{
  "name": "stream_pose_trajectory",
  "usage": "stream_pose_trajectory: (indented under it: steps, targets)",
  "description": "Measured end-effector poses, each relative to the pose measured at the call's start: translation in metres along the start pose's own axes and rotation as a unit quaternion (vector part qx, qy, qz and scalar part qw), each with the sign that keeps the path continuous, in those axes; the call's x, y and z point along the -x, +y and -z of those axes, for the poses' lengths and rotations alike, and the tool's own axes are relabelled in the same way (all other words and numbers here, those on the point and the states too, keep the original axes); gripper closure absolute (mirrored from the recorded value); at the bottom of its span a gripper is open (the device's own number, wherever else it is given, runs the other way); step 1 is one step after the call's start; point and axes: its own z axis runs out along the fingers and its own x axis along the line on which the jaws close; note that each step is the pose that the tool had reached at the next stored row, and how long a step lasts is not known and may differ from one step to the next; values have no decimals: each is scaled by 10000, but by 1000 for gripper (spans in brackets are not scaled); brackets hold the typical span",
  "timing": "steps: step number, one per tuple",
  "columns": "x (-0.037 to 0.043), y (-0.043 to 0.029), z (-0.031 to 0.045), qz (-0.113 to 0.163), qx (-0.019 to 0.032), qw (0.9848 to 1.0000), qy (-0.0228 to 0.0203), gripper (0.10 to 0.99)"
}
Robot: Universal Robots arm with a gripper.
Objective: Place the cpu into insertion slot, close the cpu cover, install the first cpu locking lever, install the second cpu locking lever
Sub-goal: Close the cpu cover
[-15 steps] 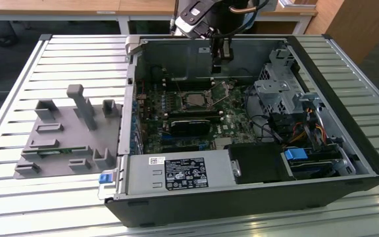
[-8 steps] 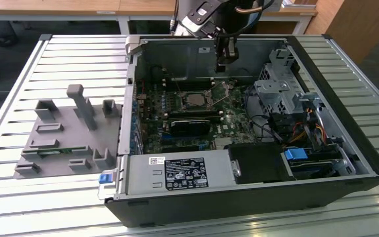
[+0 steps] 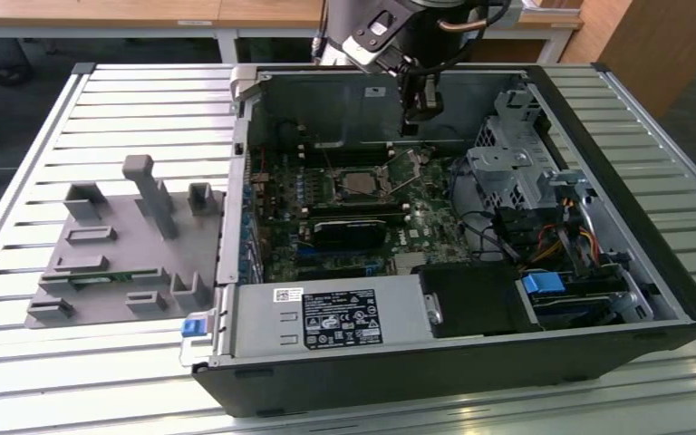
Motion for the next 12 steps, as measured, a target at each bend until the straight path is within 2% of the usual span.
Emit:
stream_pose_trajectory:
  steps: [6,8,12]
  targets:
    - [-3,4,-30,0,-1,10000,1,980]
    - [-11,51,-133,3,-2,10000,0,980]
    - [-11,58,-144,2,-2,10000,0,980]
